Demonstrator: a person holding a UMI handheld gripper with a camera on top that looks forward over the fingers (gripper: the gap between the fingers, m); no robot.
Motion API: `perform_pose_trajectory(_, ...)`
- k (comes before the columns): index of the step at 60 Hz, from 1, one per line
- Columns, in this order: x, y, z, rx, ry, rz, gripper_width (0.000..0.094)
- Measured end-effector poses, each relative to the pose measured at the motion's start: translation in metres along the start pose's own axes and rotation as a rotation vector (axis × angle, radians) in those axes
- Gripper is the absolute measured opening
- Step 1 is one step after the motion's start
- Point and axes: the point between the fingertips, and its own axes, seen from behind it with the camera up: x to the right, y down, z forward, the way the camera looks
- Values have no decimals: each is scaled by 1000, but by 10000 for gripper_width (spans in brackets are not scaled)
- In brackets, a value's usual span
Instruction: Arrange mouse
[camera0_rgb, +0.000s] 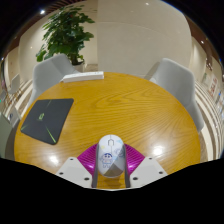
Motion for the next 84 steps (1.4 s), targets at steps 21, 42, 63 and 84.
perform_pose_trajectory(21,-131,-160,-19,134,-174,58,375)
perform_pose_trajectory(42,-266,-97,61,17,-228,-81,374)
perform_pose_trajectory(63,-268,-85,50,47,-246,-149,859)
perform_pose_trajectory(84,-142,-18,-127,-44,-266,-174,870)
